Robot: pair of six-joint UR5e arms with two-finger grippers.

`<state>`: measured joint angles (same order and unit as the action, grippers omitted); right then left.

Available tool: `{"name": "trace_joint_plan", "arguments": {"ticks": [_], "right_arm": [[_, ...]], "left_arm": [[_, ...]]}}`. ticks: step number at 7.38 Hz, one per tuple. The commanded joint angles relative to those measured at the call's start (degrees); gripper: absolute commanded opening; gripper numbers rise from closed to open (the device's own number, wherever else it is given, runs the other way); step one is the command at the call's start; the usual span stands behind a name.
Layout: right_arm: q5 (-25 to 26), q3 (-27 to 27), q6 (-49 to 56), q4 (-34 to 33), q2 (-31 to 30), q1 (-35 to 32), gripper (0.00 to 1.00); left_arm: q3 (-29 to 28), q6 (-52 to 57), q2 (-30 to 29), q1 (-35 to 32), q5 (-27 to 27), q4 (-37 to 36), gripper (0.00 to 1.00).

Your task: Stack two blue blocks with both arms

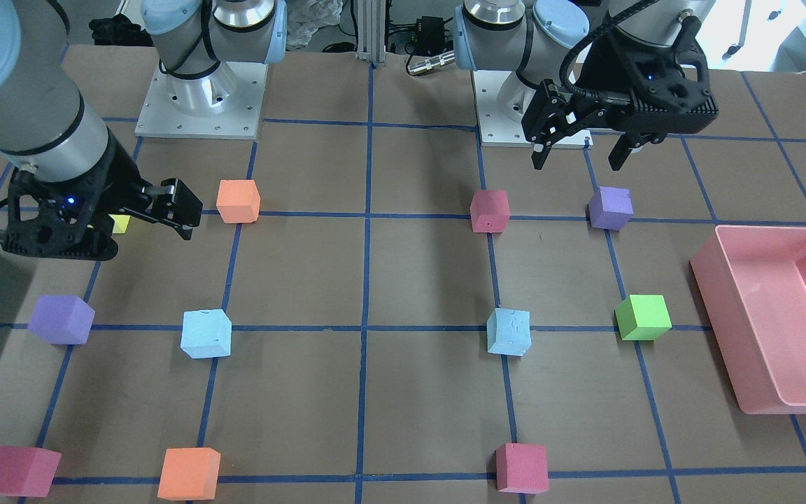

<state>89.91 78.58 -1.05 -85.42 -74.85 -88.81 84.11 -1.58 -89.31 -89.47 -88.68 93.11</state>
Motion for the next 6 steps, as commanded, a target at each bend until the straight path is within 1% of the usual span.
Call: {"name": "trace_joint_plan", "arguments": {"ticks": [1, 2, 3, 5, 6], "right_arm": [[-0.17, 1.74, 0.61, -9.20, 6.62, 0.04, 1.00], [-0.08, 4.10, 1.40, -11.85, 7.25, 0.04, 1.00], [0.01, 7.78, 3.41, -15.88, 7.26, 0.04, 1.00], [-0.25, 17.87, 3.87, -27.81, 7.26, 0.57, 1.00], [0.00, 21.93, 4.48, -32.74, 7.26, 0.65, 1.00]], "left_arm": [[0.00, 0.00, 0.01, 0.00, 0.00, -0.04, 1.00], [0.00, 0.00, 0.01, 0.00, 0.00, 0.05, 1.00], [0.00, 0.00, 0.01, 0.00, 0.00, -0.04, 1.00], [0.35, 0.00, 0.10, 0.00, 0.00, -0.04, 1.00], [0.35, -0.09, 0.10, 0.00, 0.00, -0.04, 1.00]]}}
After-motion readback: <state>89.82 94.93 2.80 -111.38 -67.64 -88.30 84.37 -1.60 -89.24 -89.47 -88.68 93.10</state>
